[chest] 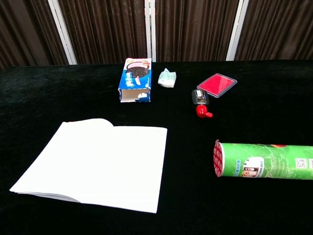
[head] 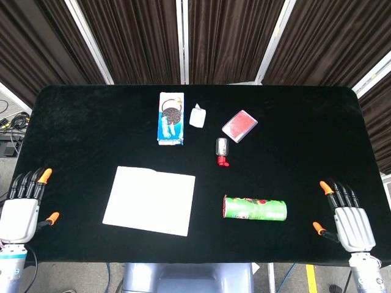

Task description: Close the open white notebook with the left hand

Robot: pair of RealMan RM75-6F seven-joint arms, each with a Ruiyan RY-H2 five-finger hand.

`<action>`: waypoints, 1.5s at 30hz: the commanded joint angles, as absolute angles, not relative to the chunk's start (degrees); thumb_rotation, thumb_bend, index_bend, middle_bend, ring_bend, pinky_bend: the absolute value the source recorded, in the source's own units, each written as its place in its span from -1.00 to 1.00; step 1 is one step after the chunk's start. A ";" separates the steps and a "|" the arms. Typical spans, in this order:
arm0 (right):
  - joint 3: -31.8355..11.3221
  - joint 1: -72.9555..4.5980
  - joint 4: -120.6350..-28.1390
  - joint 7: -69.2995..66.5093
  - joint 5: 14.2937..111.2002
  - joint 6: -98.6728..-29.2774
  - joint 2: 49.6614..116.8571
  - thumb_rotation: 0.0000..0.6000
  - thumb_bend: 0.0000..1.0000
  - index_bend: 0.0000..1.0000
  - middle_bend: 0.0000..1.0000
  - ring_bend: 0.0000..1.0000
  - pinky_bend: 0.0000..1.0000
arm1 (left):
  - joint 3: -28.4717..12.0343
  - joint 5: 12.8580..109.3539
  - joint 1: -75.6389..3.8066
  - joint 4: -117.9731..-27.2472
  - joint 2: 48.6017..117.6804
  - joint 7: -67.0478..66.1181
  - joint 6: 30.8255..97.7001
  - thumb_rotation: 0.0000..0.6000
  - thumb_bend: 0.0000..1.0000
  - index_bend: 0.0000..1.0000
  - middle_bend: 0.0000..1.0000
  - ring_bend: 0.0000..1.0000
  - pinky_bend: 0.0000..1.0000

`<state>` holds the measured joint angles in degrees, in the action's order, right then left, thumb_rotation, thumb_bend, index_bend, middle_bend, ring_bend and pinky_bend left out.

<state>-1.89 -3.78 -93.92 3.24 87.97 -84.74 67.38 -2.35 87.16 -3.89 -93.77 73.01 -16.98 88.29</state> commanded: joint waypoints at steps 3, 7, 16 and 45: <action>-1.68 -3.82 -93.91 3.45 88.14 -84.54 67.51 1.00 -0.83 -1.00 -1.00 -1.00 -1.00 | -1.02 88.28 -4.32 -93.02 74.02 -18.17 86.89 1.00 -0.89 -1.00 -1.00 -1.00 -1.00; -1.35 -3.83 -93.91 3.76 88.61 -84.44 67.67 1.00 -0.83 -1.00 -1.00 -1.00 -1.00 | 0.97 90.04 -5.06 -92.28 75.65 -19.53 84.57 1.00 -0.87 -1.00 -1.00 -1.00 -1.00; -1.45 -3.72 -94.21 3.28 88.56 -84.70 67.50 1.00 -0.83 -1.00 -1.00 -1.00 -1.00 | 3.45 92.19 -7.47 -90.23 81.26 -23.77 78.68 1.00 -0.68 -1.00 -1.00 -1.00 -1.00; -1.25 -3.72 -94.23 3.00 88.66 -84.46 67.43 1.00 -0.83 -1.00 -1.00 -1.00 -1.00 | 2.73 88.85 -11.37 -81.87 93.33 -28.70 71.09 1.00 -0.39 -1.00 -1.00 -1.00 -1.00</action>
<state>-1.26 -3.72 -94.24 2.99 88.66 -84.46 67.42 2.73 88.91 -11.33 -81.96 93.27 -28.71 71.14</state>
